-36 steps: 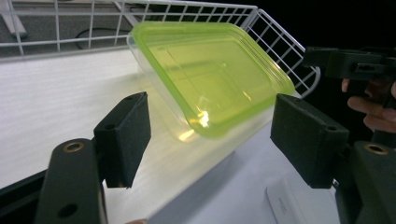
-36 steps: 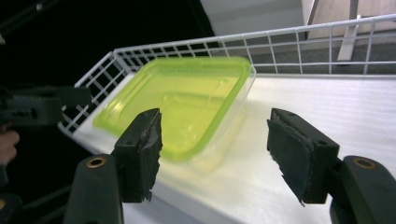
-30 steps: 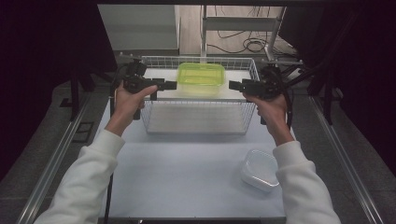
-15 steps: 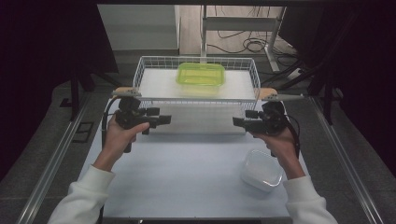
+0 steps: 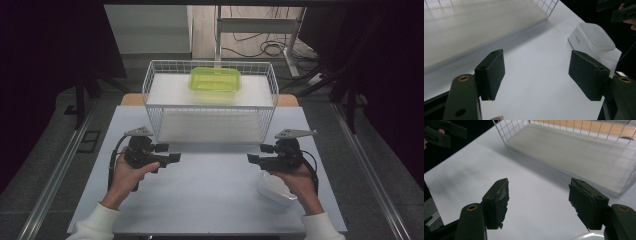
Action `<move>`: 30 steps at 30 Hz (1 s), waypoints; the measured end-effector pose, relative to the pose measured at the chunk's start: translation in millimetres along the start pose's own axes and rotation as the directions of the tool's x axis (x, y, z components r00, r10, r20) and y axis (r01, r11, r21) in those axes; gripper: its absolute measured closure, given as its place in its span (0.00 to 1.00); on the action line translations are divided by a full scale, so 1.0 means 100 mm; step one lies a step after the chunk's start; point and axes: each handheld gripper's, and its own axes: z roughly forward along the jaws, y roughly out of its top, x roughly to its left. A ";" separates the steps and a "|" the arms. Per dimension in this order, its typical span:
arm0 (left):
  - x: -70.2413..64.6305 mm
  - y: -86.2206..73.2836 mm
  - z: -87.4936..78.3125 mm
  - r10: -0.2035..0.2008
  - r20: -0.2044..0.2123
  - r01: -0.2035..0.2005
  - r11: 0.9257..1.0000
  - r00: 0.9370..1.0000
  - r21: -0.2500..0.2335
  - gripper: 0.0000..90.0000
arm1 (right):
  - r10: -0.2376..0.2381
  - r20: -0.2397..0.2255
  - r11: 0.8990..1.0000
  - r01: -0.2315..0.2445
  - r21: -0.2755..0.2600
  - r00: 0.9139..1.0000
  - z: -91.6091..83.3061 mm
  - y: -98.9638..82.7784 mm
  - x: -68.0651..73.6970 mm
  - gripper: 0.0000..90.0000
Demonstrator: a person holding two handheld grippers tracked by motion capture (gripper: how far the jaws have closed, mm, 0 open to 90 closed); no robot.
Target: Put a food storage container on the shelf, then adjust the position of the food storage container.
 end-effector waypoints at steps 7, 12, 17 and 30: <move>-0.03 -0.04 0.03 -0.003 -0.006 0.003 1.000 1.000 0.001 0.31 | 0.007 0.007 1.000 -0.007 0.014 1.000 0.01 -0.06 -0.02 0.36; -0.05 -0.06 0.02 -0.002 -0.014 0.002 1.000 1.000 0.006 0.31 | 0.015 0.015 1.000 -0.015 0.017 1.000 -0.01 -0.10 -0.02 0.36; -0.04 -0.07 0.02 -0.006 -0.004 0.006 1.000 1.000 0.006 0.32 | 0.026 0.019 0.999 -0.026 0.022 0.999 -0.01 -0.13 -0.05 0.36; 0.00 -0.13 0.04 -0.016 -0.019 0.017 1.000 1.000 0.022 0.31 | 0.034 0.031 0.998 -0.035 0.043 0.999 -0.01 -0.18 -0.06 0.36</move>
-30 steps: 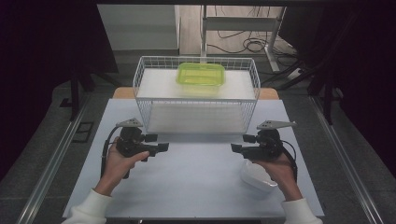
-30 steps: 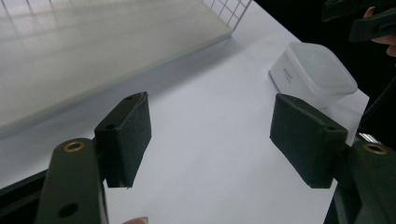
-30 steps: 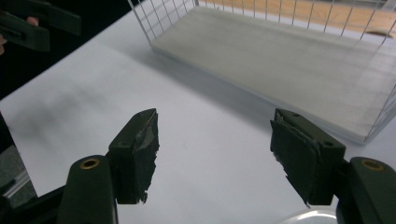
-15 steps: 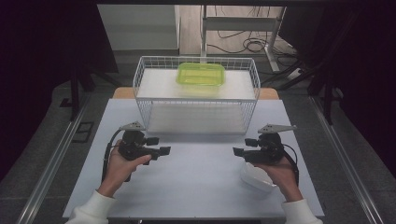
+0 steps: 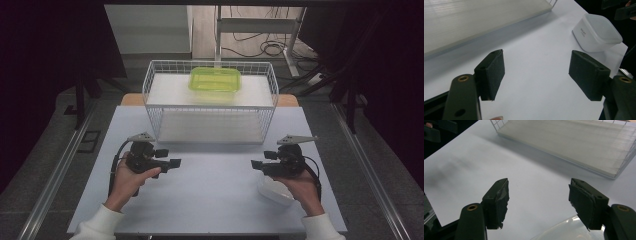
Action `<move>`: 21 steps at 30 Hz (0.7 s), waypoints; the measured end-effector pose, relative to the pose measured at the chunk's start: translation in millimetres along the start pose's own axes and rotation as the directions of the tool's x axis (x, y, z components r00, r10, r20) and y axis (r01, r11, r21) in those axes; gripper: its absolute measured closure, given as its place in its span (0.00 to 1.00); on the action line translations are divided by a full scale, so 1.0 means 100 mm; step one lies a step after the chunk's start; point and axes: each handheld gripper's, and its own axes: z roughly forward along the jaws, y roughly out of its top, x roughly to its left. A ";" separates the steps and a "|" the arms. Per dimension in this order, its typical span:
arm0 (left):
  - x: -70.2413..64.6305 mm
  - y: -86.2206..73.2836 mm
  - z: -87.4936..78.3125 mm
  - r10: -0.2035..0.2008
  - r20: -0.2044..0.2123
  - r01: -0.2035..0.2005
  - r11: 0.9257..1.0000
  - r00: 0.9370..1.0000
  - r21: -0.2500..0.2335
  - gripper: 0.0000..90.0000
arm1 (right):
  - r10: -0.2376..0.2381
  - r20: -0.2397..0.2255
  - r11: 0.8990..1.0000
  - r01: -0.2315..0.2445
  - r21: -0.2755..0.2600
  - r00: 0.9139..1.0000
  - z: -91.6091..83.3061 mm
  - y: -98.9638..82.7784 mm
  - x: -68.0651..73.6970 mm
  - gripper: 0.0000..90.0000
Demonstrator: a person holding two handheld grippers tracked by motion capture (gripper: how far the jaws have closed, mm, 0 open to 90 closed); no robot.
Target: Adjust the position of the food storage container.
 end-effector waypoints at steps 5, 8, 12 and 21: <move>0.00 0.00 0.02 0.002 0.001 -0.002 1.000 1.000 0.009 0.31 | 0.007 0.017 1.000 -0.007 0.009 1.000 -0.03 -0.05 -0.02 0.36; 0.00 0.00 0.03 0.002 0.000 -0.002 1.000 1.000 0.014 0.31 | 0.012 0.024 1.000 -0.012 0.016 1.000 -0.07 -0.09 -0.04 0.37; -0.01 -0.01 0.04 0.014 0.000 -0.014 1.000 1.000 0.028 0.30 | 0.020 0.048 0.999 -0.021 0.030 0.999 -0.15 -0.16 -0.07 0.37; 0.00 -0.02 0.07 0.011 -0.006 -0.011 0.999 1.000 0.047 0.30 | 0.049 0.115 0.998 -0.054 0.042 0.992 -0.31 -0.29 -0.20 0.41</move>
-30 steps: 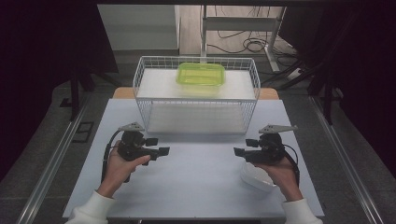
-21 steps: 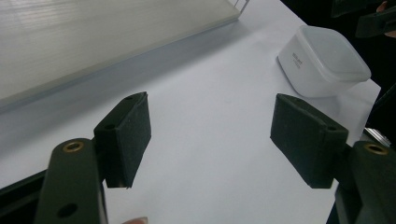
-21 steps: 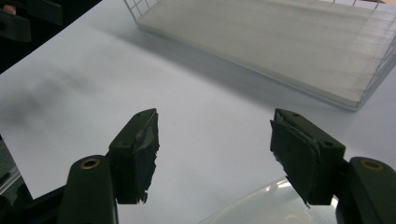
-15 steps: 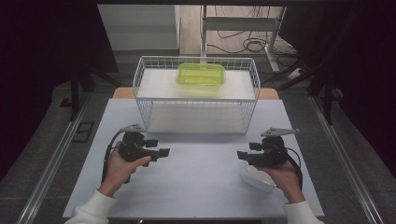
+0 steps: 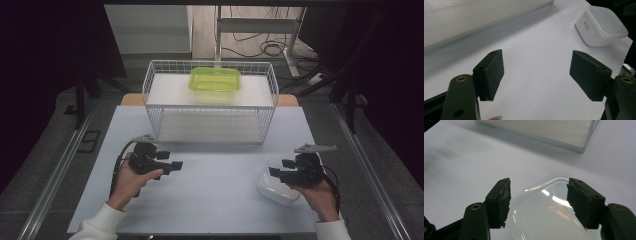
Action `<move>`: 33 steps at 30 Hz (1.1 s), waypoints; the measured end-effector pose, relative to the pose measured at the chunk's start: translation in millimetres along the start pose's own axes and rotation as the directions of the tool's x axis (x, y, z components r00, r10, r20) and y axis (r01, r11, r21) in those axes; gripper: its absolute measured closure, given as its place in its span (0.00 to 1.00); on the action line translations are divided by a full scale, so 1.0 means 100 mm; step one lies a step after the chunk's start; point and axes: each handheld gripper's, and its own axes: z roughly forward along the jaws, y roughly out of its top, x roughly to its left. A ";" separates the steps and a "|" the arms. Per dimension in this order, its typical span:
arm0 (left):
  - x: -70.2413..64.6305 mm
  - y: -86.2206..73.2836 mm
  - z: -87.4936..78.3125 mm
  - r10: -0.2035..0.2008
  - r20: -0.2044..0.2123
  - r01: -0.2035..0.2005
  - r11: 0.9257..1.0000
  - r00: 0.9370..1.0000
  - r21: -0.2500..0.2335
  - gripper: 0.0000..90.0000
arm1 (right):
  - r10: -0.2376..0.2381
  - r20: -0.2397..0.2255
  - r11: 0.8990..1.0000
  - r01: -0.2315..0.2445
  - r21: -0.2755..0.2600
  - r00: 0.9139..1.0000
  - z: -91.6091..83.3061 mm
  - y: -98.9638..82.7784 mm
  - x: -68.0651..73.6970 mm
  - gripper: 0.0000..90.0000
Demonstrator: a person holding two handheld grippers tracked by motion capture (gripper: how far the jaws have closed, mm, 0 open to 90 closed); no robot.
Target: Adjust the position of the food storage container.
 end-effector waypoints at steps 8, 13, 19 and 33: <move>0.01 -0.03 -0.01 -0.004 -0.003 0.004 1.000 1.000 0.015 0.29 | 0.055 0.080 0.998 -0.056 0.014 0.995 -0.24 -0.15 -0.16 0.53; 0.02 -0.04 0.00 -0.002 -0.003 0.002 1.000 1.000 0.024 0.29 | 0.087 0.134 0.995 -0.091 0.027 0.987 -0.37 -0.26 -0.27 0.64; 0.01 -0.04 0.02 -0.003 -0.002 0.004 0.999 1.000 0.037 0.28 | 0.137 0.209 0.984 -0.157 0.081 0.968 -0.53 -0.42 -0.45 0.91; 0.02 -0.05 0.03 -0.004 0.000 0.004 0.999 1.000 0.049 0.28 | 0.125 0.261 0.957 -0.186 0.223 0.957 -0.30 -0.52 -0.52 0.99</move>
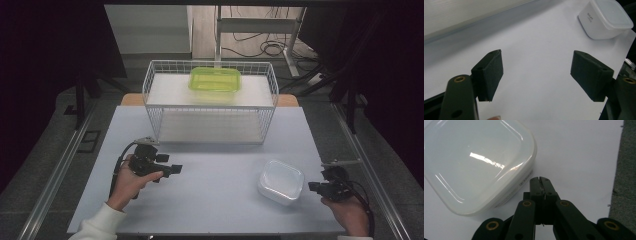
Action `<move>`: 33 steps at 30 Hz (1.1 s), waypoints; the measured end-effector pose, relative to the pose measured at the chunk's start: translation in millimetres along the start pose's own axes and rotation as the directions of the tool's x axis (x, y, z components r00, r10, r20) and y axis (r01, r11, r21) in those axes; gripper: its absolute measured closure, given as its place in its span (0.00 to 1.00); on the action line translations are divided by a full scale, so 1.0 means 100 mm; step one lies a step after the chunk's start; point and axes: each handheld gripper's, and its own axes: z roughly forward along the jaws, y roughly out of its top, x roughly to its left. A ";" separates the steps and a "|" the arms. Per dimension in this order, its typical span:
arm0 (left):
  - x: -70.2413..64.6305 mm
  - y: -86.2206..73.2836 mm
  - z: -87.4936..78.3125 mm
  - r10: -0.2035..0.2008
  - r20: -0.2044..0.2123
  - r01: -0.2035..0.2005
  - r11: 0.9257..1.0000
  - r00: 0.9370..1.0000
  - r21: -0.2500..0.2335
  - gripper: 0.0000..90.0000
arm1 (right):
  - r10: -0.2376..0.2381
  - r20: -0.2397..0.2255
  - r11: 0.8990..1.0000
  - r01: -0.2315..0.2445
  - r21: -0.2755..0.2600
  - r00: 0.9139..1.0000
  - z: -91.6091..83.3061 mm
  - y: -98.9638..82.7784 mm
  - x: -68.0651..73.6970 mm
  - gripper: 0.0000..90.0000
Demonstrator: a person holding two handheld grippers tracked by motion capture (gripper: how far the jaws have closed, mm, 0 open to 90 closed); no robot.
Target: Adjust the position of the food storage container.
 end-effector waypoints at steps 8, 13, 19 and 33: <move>0.00 0.00 0.00 0.000 0.000 0.000 1.000 1.000 0.005 0.28 | -0.011 -0.004 0.999 0.012 0.030 1.000 0.11 0.02 0.05 0.99; 0.00 0.00 0.02 0.002 -0.001 -0.002 1.000 1.000 0.010 0.28 | -0.006 -0.009 0.999 0.006 0.033 1.000 0.13 0.04 0.07 0.99; 0.00 0.00 0.03 0.003 0.000 -0.003 1.000 1.000 0.015 0.28 | -0.006 -0.003 0.999 0.006 0.036 1.000 0.16 0.06 0.09 0.99; 0.02 0.00 0.03 -0.004 0.002 0.004 1.000 1.000 0.017 0.28 | -0.044 -0.018 0.999 0.044 0.019 0.999 0.31 0.23 0.27 0.99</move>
